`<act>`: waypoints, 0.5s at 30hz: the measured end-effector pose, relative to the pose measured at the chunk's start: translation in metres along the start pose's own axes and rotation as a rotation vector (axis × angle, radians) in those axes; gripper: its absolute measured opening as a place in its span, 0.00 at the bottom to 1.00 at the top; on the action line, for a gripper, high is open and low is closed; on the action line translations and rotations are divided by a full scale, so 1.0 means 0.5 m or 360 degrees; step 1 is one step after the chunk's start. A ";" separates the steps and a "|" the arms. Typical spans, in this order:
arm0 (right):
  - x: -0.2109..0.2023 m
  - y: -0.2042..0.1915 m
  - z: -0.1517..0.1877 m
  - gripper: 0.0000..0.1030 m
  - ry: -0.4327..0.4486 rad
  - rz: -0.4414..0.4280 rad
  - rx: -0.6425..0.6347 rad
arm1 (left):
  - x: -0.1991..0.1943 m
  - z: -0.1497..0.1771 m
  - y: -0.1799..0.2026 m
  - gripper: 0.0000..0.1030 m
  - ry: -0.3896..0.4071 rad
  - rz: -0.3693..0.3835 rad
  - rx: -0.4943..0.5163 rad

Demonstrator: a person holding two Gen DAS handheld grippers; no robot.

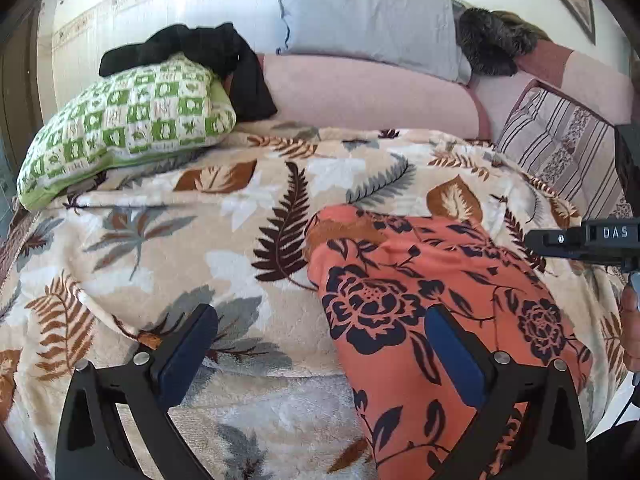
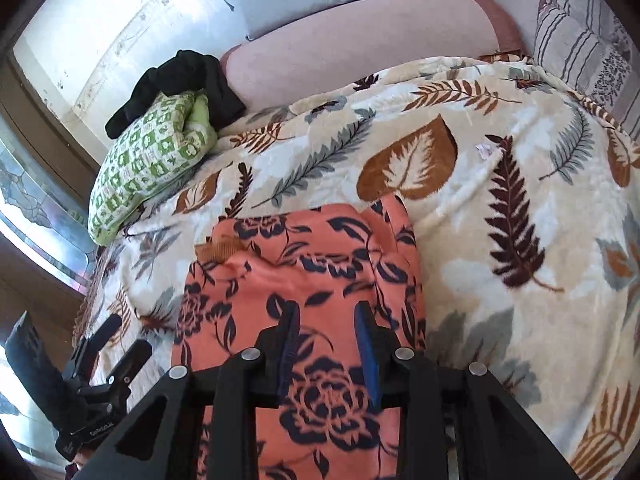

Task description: Fold small clothes

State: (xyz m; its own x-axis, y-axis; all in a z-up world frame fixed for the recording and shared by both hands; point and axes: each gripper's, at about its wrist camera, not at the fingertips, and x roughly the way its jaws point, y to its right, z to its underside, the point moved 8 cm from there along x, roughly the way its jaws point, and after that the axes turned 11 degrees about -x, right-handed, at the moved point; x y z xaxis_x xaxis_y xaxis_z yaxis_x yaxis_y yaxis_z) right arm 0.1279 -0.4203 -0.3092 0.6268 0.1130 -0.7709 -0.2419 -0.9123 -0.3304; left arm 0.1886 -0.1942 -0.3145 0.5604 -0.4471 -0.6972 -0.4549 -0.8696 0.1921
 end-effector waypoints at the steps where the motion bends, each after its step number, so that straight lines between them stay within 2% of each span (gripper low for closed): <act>1: 0.028 0.001 -0.011 0.31 -0.0021 0.0005 0.0024 | 0.028 0.016 0.000 1.00 -0.0089 -0.0052 0.0028; 3: 0.103 0.011 -0.015 0.31 -0.0131 -0.0004 0.0098 | 0.069 0.054 0.007 1.00 -0.0210 -0.0072 0.0080; 4: 0.149 0.019 -0.002 0.31 -0.0223 0.0011 0.0116 | 0.070 0.058 0.009 1.00 -0.0187 -0.0069 0.0078; 5: 0.180 0.024 0.007 0.31 -0.0258 0.0021 0.0120 | 0.069 0.057 0.010 1.00 -0.0174 -0.0082 0.0090; 6: 0.179 0.023 -0.002 0.31 -0.0183 0.0029 0.0102 | 0.066 0.055 0.012 1.00 -0.0176 -0.0082 0.0114; 9: 0.139 0.010 -0.009 0.31 -0.0157 -0.0023 0.0104 | 0.044 0.042 0.009 1.00 -0.0139 -0.0053 0.0085; 11: 0.095 0.011 -0.001 0.31 -0.0088 -0.0100 0.0145 | 0.023 0.035 0.010 1.00 -0.0106 -0.0028 0.0072; 13: 0.038 0.019 0.010 0.31 -0.0001 -0.0095 0.0162 | -0.004 0.025 0.011 1.00 -0.0042 -0.0012 0.0078; 14: 0.009 0.025 0.017 0.33 0.0045 -0.0062 0.0159 | -0.015 0.019 0.010 1.00 -0.0009 -0.0013 0.0081; 15: -0.019 0.031 0.024 0.42 0.0089 -0.0025 0.0157 | -0.027 0.016 0.009 1.00 0.0011 -0.0011 0.0085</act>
State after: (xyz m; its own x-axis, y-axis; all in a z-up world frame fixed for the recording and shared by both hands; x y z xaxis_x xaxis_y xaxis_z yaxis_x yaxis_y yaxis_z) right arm 0.1091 -0.4308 -0.3135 0.6708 0.1021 -0.7346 -0.3018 -0.8672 -0.3961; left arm 0.1734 -0.1904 -0.3098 0.5683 -0.4430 -0.6934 -0.4874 -0.8602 0.1500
